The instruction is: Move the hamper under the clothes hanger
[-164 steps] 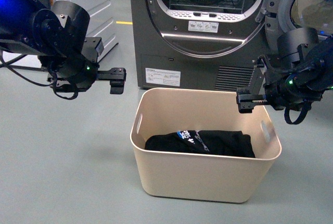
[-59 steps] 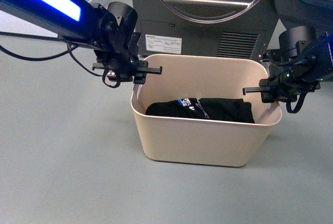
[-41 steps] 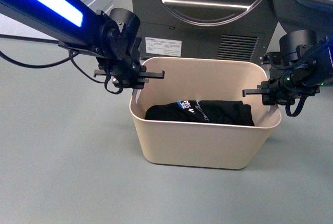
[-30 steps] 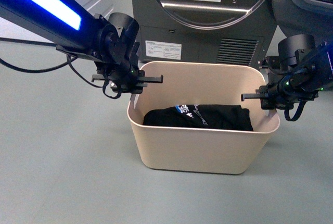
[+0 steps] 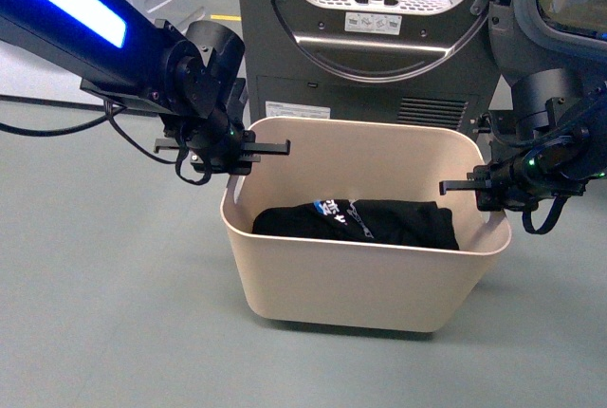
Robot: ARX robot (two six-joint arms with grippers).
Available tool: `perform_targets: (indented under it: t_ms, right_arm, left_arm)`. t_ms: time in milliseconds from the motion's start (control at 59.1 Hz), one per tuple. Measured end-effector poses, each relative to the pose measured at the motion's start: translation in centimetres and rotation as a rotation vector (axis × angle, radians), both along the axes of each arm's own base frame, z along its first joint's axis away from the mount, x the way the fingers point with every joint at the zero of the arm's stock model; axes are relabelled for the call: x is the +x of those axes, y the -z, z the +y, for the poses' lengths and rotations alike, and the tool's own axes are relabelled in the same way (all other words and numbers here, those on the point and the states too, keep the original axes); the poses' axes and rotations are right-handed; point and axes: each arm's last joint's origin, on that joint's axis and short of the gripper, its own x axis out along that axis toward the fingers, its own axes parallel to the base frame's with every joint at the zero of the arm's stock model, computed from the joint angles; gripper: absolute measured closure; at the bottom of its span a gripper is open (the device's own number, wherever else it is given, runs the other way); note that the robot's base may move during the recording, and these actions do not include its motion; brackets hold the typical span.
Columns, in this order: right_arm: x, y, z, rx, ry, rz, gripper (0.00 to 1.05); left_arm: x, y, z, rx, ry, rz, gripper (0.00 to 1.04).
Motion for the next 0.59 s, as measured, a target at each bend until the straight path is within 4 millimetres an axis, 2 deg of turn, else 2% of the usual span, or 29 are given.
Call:
perform_targets:
  t_ms: [186, 593]
  right_arm:
    - [0.1, -1.3, 0.3, 0.001, 0.001, -0.039, 1.02]
    - [-0.1, -1.1, 0.4, 0.002, 0.000, -0.032, 1.02]
  left_arm:
    - [-0.1, -1.2, 0.2, 0.002, -0.012, -0.039, 1.01]
    - [-0.2, -1.0, 0.3, 0.004, -0.014, -0.031, 1.01]
